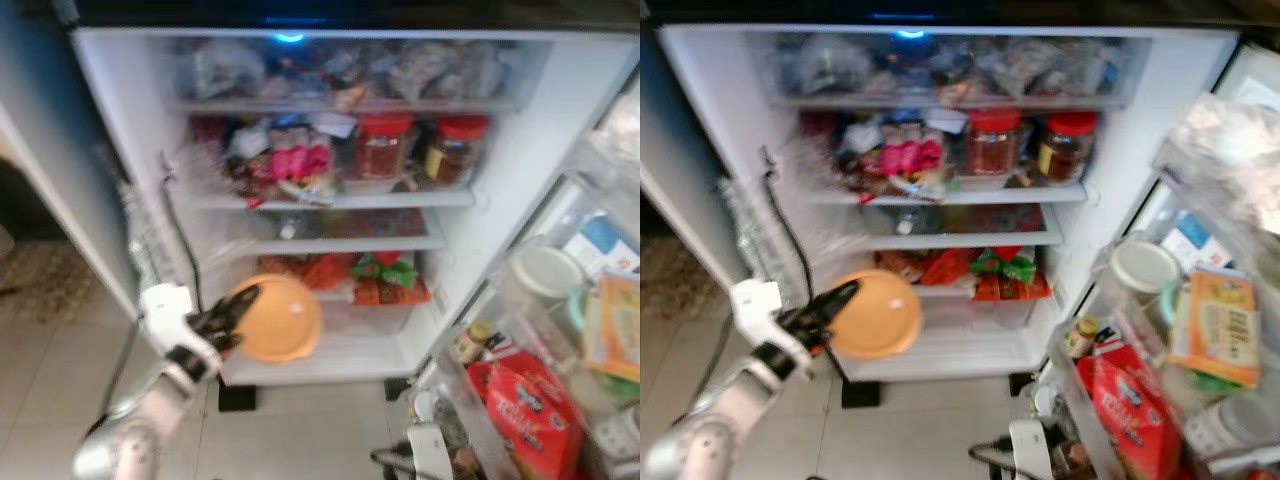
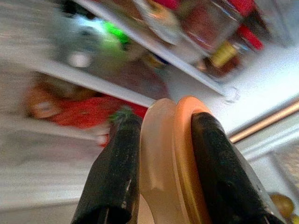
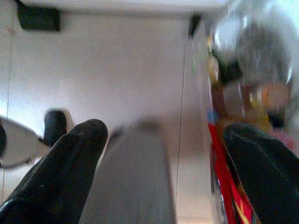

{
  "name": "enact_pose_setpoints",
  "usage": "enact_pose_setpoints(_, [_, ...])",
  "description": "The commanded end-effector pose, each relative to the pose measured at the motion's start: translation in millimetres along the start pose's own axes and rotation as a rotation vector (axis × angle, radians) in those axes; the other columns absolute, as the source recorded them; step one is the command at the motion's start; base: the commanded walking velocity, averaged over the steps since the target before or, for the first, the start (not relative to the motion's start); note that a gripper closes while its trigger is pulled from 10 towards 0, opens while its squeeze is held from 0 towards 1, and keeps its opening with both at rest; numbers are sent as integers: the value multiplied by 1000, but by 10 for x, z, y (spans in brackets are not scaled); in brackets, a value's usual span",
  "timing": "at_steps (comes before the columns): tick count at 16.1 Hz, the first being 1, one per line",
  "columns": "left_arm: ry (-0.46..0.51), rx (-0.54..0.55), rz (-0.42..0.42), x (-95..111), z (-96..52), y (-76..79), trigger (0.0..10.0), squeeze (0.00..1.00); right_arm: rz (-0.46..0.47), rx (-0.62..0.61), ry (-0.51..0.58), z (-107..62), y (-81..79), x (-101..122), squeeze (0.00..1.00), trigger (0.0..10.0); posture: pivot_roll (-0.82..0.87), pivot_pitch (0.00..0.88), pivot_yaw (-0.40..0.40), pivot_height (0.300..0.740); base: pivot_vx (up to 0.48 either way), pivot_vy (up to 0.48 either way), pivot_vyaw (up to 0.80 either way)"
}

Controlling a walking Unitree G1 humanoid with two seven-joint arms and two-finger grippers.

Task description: Restocking fridge

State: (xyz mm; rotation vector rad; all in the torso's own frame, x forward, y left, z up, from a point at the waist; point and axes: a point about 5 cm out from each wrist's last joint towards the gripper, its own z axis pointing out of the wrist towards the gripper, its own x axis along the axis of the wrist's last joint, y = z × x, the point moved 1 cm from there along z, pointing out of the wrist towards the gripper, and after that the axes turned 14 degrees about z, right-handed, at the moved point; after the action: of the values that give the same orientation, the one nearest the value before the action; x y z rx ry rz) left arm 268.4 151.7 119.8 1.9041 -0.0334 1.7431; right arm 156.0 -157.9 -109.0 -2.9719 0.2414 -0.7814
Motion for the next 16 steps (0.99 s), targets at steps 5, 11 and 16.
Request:
enact_pose_setpoints(5, [-11,-45,13,7,17,73,10000,0,-3,-29,-49,-20,97,-110,0,10000,-87,117,-40,740,289,0,0])
enact_pose_setpoints(11, [-24,-56,14,-9,15,85,10000,0,-5,-25,-51,-21,92,-118,0,10000,-84,114,-37,740,271,0,0])
enact_pose_setpoints(16, [-74,-87,-11,-110,-35,95,10000,0,-3,-23,-50,-22,93,-117,0,10000,-83,111,-38,740,0,0,0])
